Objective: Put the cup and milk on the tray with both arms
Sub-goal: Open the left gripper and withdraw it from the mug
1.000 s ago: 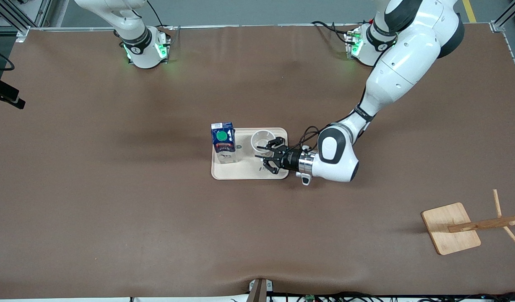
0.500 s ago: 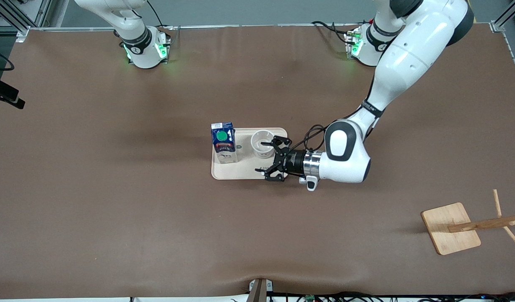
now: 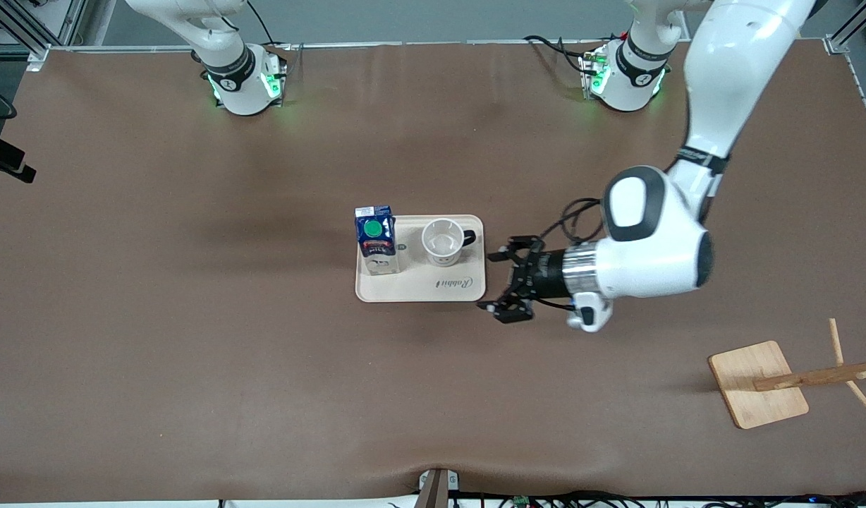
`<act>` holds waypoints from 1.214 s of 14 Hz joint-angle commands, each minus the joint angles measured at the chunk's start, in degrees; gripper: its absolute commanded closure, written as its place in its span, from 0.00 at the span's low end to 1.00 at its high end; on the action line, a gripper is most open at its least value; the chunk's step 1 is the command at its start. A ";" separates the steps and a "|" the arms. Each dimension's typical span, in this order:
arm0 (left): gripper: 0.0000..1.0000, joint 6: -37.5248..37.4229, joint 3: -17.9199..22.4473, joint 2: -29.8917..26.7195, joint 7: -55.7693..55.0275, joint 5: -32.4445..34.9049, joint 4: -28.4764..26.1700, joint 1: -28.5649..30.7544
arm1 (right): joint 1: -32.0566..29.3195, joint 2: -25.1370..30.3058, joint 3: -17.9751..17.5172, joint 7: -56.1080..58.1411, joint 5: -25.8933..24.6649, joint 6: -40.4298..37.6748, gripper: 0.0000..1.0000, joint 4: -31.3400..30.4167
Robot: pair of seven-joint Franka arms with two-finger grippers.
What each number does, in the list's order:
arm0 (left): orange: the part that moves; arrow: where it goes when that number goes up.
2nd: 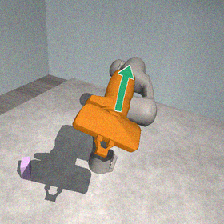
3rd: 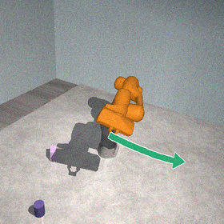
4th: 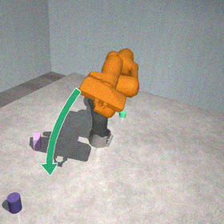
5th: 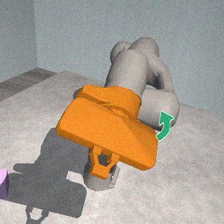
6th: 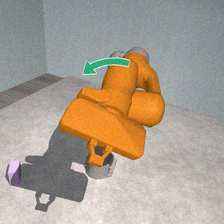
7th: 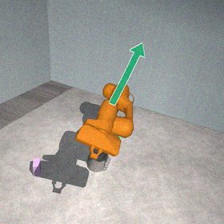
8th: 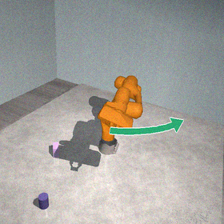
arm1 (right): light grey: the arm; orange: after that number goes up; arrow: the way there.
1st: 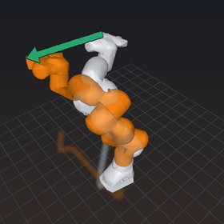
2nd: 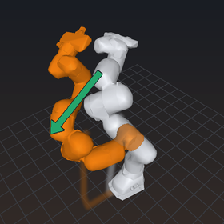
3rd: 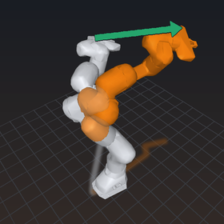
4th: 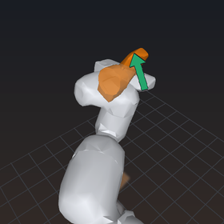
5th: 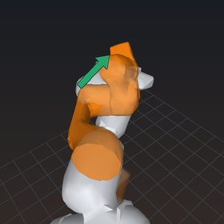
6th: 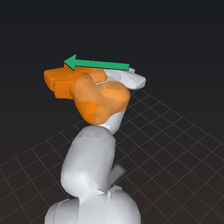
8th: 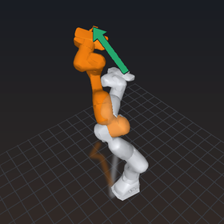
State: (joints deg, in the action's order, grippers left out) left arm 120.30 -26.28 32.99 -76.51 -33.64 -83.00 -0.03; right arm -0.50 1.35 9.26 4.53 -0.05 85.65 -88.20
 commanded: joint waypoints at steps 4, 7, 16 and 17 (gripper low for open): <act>0.00 -13.41 0.26 -1.87 -0.83 20.15 6.09 4.95 | -1.51 0.94 -0.64 0.65 1.46 0.04 0.00 -0.92; 0.00 -15.80 0.17 -5.90 0.74 30.80 6.19 5.39 | -1.52 0.94 -0.64 0.65 1.72 0.04 0.00 -1.01; 0.00 -28.81 0.88 -13.56 28.14 38.56 6.36 9.51 | -1.87 0.94 -0.64 0.65 1.81 -0.05 0.00 -1.10; 0.00 -29.51 0.88 -14.44 30.96 38.56 6.36 10.48 | -1.96 0.94 -0.64 0.65 1.81 -0.05 0.00 -1.10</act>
State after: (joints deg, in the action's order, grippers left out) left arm 92.63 -25.53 21.29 -50.54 3.95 -76.03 8.96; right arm -0.90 1.35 9.39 4.53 0.32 85.58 -88.29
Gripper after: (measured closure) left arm 0.000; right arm 0.000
